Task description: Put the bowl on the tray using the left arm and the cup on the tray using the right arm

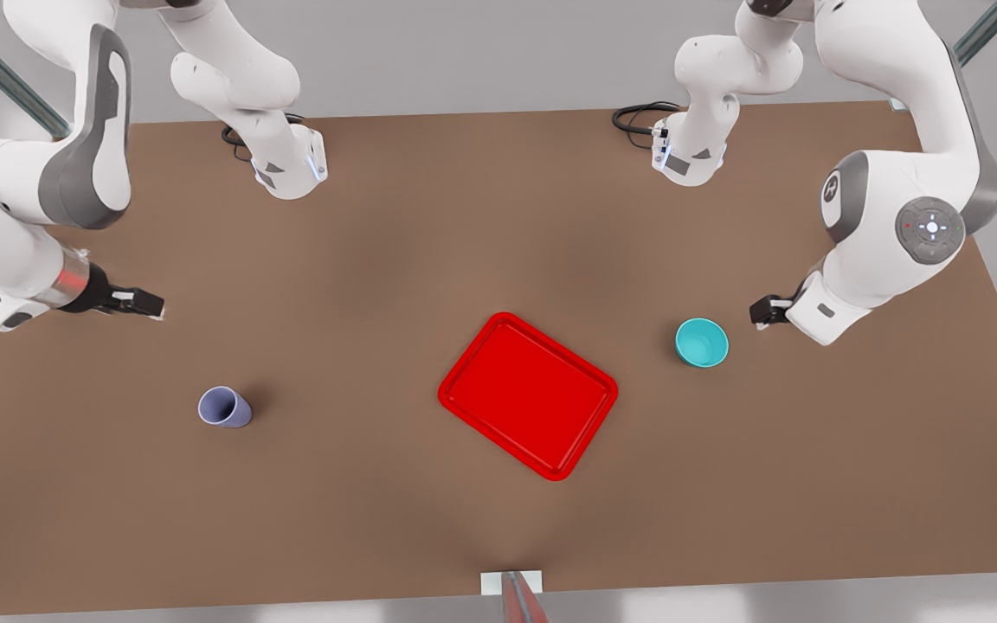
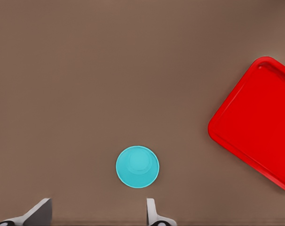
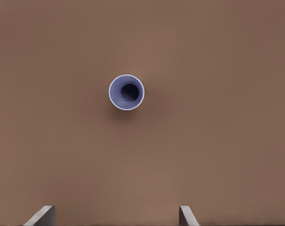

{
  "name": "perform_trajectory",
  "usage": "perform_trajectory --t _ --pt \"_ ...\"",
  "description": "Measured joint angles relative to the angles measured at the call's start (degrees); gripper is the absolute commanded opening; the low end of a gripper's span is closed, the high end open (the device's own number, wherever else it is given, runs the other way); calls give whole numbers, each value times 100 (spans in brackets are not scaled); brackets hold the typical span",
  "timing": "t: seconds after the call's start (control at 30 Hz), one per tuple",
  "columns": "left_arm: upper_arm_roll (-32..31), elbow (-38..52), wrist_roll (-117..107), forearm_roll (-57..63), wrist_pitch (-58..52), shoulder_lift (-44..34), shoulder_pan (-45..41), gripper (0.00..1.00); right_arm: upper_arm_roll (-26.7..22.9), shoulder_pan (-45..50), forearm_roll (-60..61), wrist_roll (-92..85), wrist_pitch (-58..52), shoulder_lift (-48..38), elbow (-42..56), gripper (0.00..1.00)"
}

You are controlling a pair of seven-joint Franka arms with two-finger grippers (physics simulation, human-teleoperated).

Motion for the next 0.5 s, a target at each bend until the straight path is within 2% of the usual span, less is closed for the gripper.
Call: perform_trajectory --t 0.07,0.1,0.23,0.3,0.5 --pt "-1 -672 8 -4 84 -7 7 100 4 78 3 0 -4 0 3 100" --pt "0 -1389 0 -67 435 -2 2 100 1 172 3 0 -4 0 5 100" --pt "11 -3314 1323 -571 2615 -15 300 100 2 603 3 8 4 57 72 100" --pt "30 -3748 2256 -838 3226 120 422 100 3 641 3 2 5 78 88 100" --pt "39 -3778 2215 -1496 3727 685 615 100 0 190 21 9 6 88 88 100"
